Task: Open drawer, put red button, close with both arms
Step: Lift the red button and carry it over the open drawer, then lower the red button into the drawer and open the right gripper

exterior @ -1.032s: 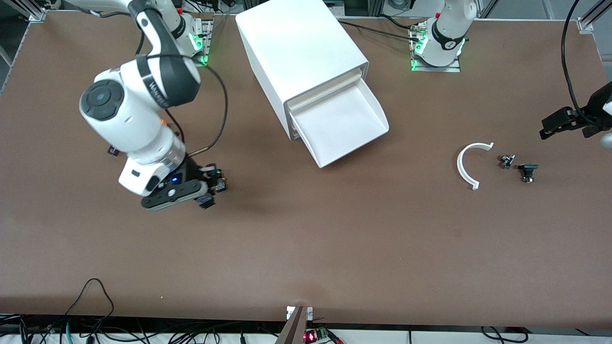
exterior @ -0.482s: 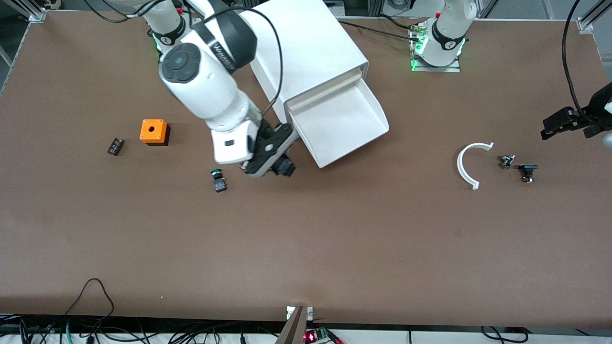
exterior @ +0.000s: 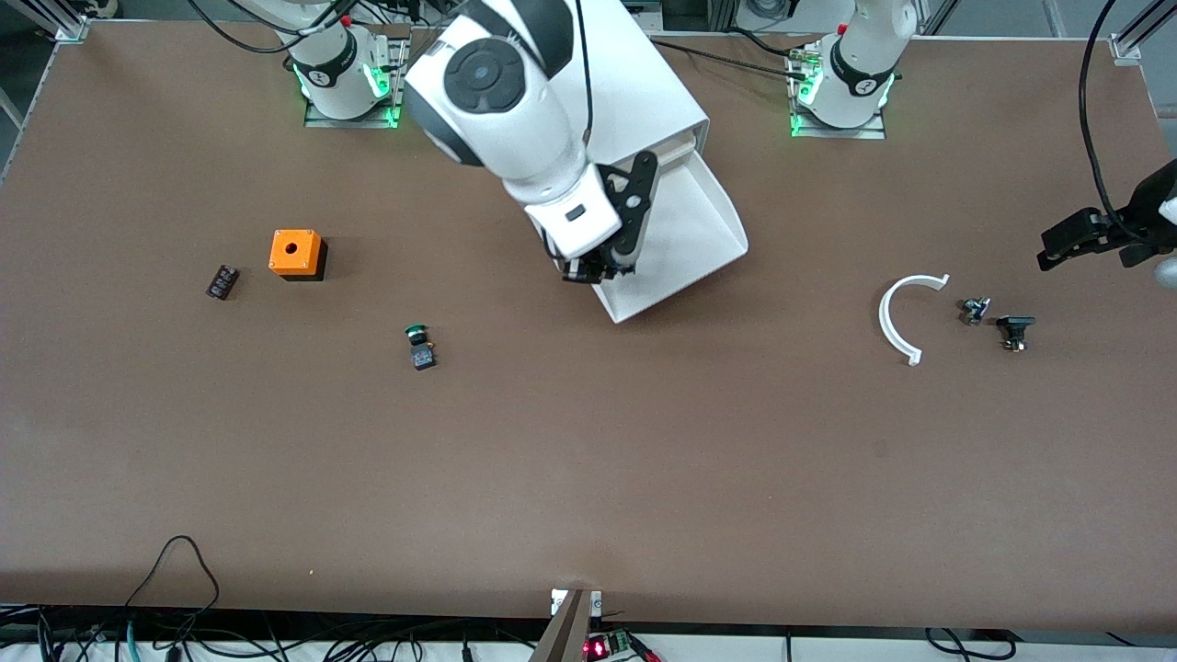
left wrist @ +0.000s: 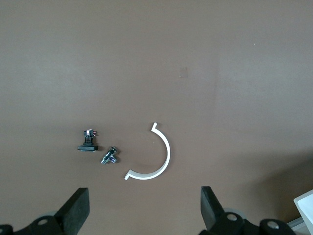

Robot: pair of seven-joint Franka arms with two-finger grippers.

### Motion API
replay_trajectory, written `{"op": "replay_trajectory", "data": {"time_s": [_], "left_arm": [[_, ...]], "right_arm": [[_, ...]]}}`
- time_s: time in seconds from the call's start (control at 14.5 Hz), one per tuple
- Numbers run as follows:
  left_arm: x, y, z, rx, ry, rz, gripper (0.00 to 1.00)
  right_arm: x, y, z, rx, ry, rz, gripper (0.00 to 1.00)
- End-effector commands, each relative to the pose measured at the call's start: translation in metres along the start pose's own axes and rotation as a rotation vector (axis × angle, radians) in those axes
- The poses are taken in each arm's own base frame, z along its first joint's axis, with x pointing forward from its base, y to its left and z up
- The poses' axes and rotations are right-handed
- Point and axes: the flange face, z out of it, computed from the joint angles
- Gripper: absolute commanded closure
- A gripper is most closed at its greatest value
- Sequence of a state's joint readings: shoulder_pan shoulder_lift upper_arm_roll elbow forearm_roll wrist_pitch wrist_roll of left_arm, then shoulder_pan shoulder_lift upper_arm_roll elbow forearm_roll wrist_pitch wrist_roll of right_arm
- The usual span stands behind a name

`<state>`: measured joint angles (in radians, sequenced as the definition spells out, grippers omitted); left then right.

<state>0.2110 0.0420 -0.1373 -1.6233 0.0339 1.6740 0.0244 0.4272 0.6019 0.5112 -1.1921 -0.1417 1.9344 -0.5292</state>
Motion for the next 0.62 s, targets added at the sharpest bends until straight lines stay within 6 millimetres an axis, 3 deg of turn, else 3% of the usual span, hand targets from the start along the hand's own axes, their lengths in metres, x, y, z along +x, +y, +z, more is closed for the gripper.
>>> {"op": "replay_trajectory", "data": {"time_s": [0.0,0.28,0.55], "left_arm": [[0.006,0.01,-0.004,0.019,-0.003,0.023,0.0],[0.006,0.012,-0.004,0.019,-0.003,0.023,0.0],[0.007,0.018,-0.001,0.02,-0.006,0.028,0.0]], "right_arm": [[0.016,-0.017,0.015,0.005,-0.059,-0.14,0.63],[0.026,-0.039,0.058,0.047,-0.12,-0.309,0.62],[0.043,-0.074,0.094,0.038,-0.168,-0.391,0.62]]}}
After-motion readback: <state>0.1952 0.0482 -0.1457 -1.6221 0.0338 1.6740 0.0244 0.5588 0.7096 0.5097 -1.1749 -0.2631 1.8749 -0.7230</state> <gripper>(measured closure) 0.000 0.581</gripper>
